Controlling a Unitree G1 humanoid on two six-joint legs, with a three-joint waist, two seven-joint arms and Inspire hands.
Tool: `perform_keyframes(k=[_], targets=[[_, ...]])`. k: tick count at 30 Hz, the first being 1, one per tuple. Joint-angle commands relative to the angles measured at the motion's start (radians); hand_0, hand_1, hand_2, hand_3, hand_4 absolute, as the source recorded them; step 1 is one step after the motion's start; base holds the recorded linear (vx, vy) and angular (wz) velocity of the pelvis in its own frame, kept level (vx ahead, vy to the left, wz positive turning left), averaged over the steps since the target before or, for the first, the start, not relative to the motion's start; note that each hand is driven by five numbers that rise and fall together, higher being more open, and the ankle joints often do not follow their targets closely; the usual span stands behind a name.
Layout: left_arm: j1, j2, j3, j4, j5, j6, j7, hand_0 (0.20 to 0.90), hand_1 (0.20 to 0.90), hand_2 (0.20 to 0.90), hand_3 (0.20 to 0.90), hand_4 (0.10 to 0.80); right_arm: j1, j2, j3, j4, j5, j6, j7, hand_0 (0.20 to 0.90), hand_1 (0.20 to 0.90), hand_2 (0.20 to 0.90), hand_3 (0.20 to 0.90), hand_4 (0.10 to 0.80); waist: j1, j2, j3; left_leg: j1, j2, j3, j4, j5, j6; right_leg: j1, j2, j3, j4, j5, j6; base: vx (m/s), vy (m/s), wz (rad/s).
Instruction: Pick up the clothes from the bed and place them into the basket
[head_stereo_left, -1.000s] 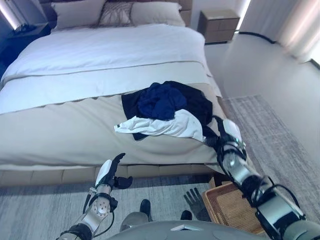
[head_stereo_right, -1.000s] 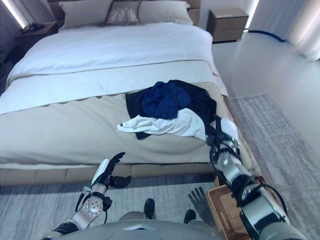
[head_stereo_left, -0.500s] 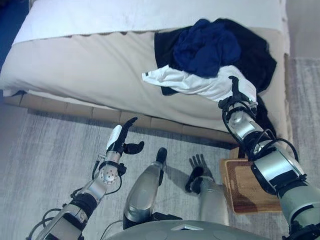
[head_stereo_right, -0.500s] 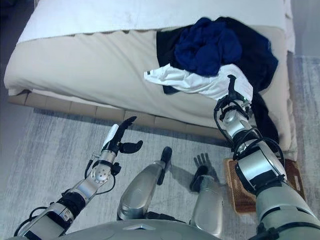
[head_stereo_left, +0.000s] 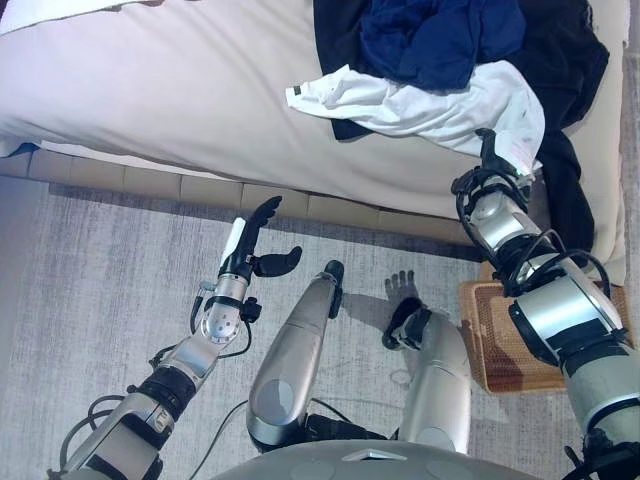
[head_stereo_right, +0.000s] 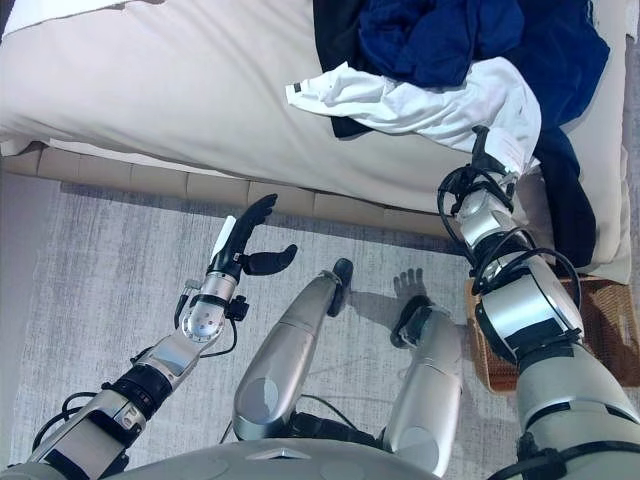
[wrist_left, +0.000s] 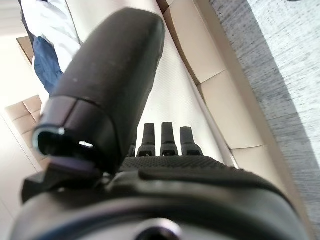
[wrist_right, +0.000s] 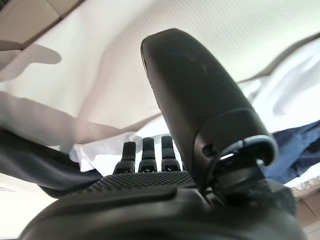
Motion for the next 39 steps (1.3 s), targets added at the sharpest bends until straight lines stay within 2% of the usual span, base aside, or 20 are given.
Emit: perform_keyframes(k=[1,8,11,13,14,18,22,25,26,27,30,31,32,33,39], targets=[[0.031,0.042,0.045,-0.144,-0.036,-0.094,0.025,0.9,0.9,0.9,0.9,0.8,-0.151,-0.095,0.044,-0.003,0.024,-0.007,-0.039,0.9,0.9,0.9,0.9,0.8,0.015,0.025,-0.023,-0.008,-0.005,-0.012,0.097,-0.096,0.057,0.027,0.006,-0.028,0.062,0.002,-0.027,0.009,-0.029,0.07],[0.075,0.069,0.068,-0.207,-0.07,-0.1,0.016,0.9,0.9,0.9,0.9,0.8,-0.218,-0.152,0.033,-0.029,0.1,0.02,-0.099,0.9,0.9,0.9,0.9,0.8,0.03,0.039,-0.023,-0.076,-0.018,-0.021,0.168,-0.11,0.062,-0.041,0.008,-0.035,0.126,-0.016,-0.034,0.003,-0.039,0.09],[0.097,0.077,0.073,-0.229,-0.065,-0.097,0.006,0.9,0.9,0.9,0.9,0.8,-0.253,-0.175,0.014,-0.054,0.211,-0.001,-0.123,0.9,0.9,0.9,0.9,0.8,0.035,0.043,-0.023,-0.088,-0.022,-0.024,0.172,-0.106,0.058,-0.051,0.009,-0.039,0.133,-0.017,-0.034,0.017,-0.039,0.08],[0.109,0.081,0.074,-0.233,-0.061,-0.104,0.003,0.9,0.9,0.9,0.9,0.8,-0.262,-0.183,-0.002,-0.074,0.243,-0.026,-0.136,0.9,0.9,0.9,0.9,0.8,0.036,0.043,-0.023,-0.088,-0.024,-0.025,0.17,-0.104,0.056,-0.049,0.011,-0.04,0.131,-0.016,-0.034,0.018,-0.026,0.07],[0.119,0.085,0.075,-0.239,-0.051,-0.111,0.003,0.9,0.9,0.9,0.9,0.8,-0.269,-0.189,-0.017,-0.116,0.274,-0.071,-0.173,0.9,0.9,0.9,0.9,0.8,0.036,0.042,-0.023,-0.085,-0.026,-0.026,0.167,-0.102,0.053,-0.046,0.012,-0.041,0.129,-0.016,-0.033,0.0,0.0,0.0],[0.139,0.087,0.078,-0.243,-0.03,-0.115,0.005,0.9,0.9,0.9,0.9,0.8,-0.252,-0.192,-0.06,-0.214,0.304,-0.155,-0.248,0.9,0.9,0.9,0.9,0.8,0.03,0.028,-0.023,-0.042,-0.022,-0.023,0.134,-0.095,0.044,0.001,0.016,-0.049,0.102,-0.01,-0.029,0.053,-0.019,0.0],[0.153,0.087,0.076,-0.242,-0.023,-0.108,0.022,0.9,0.9,0.9,0.9,0.8,-0.16,-0.177,-0.131,-0.356,0.241,-0.228,-0.332,0.9,0.9,0.9,0.9,0.8,0.013,0.011,-0.023,0.025,-0.011,-0.016,0.095,-0.092,0.039,0.079,0.015,-0.054,0.053,0.0,-0.021,0.086,0.006,-0.02],[0.158,0.081,0.073,-0.234,-0.016,-0.109,0.036,0.9,0.9,0.9,0.9,0.8,-0.092,-0.157,-0.173,-0.45,0.174,-0.244,-0.382,0.9,0.9,0.9,0.9,0.8,-0.003,0.004,-0.023,0.06,0.0,-0.011,0.077,-0.086,0.038,0.116,0.016,-0.049,0.028,0.006,-0.018,0.078,0.031,-0.08],[0.159,0.08,0.073,-0.234,-0.014,-0.106,0.04,0.9,0.9,0.9,0.9,0.8,-0.069,-0.149,-0.188,-0.48,0.144,-0.242,-0.388,0.9,0.9,0.9,0.9,0.8,-0.008,0.002,-0.023,0.069,0.003,-0.009,0.074,-0.082,0.036,0.126,0.016,-0.048,0.02,0.007,-0.018,-0.017,0.04,-0.13],[0.155,0.078,0.072,-0.232,-0.013,-0.105,0.043,0.9,0.9,0.9,0.9,0.8,-0.054,-0.146,-0.195,-0.499,0.12,-0.241,-0.389,0.9,0.9,0.9,0.9,0.8,-0.013,0.002,-0.023,0.065,0.006,-0.006,0.055,-0.048,0.036,0.123,0.013,-0.055,0.002,0.033,-0.027,-0.024,0.039,-0.09],[0.151,0.07,0.065,-0.224,-0.008,-0.104,0.051,0.9,0.9,0.9,0.9,0.8,-0.038,-0.14,-0.193,-0.509,0.103,-0.234,-0.386,0.9,0.9,0.9,0.9,0.8,-0.019,0.002,-0.023,0.074,0.01,-0.001,0.051,-0.048,0.034,0.134,0.011,-0.053,-0.005,0.033,-0.028,0.016,0.014,-0.02],[0.152,0.069,0.063,-0.221,-0.009,-0.103,0.053,0.9,0.9,0.9,0.9,0.8,-0.036,-0.139,-0.19,-0.506,0.103,-0.233,-0.38,0.9,0.9,0.9,0.9,0.8,-0.019,0.001,-0.023,0.088,0.011,0.0,0.062,-0.076,0.032,0.147,0.013,-0.045,0.004,0.009,-0.019,0.021,0.02,-0.07],[0.149,0.068,0.063,-0.22,-0.011,-0.106,0.054,0.9,0.9,0.9,0.9,0.8,-0.04,-0.145,-0.185,-0.496,0.096,-0.229,-0.37,0.9,0.9,0.9,0.9,0.8,-0.02,0.003,-0.023,0.08,0.01,-0.001,0.049,-0.049,0.033,0.139,0.009,-0.054,-0.007,0.031,-0.031,0.092,0.016,-0.06],[0.15,0.067,0.058,-0.217,-0.01,-0.114,0.058,0.9,0.9,0.9,0.9,0.8,-0.047,-0.149,-0.174,-0.481,0.092,-0.218,-0.359,0.9,0.9,0.9,0.9,0.8,-0.018,0.004,-0.023,0.09,0.009,0.001,0.064,-0.082,0.032,0.148,0.01,-0.046,0.006,0.004,-0.023,0.012,0.025,-0.05],[0.136,0.073,0.063,-0.235,-0.018,-0.126,0.052,0.9,0.9,0.9,0.9,0.8,-0.108,-0.168,-0.114,-0.366,0.161,-0.128,-0.271,0.9,0.9,0.9,0.9,0.8,-0.001,0.016,-0.023,0.063,-0.003,0.002,0.074,-0.097,0.036,0.114,0.001,-0.051,0.029,-0.002,-0.031,0.004,0.001,0.0]])
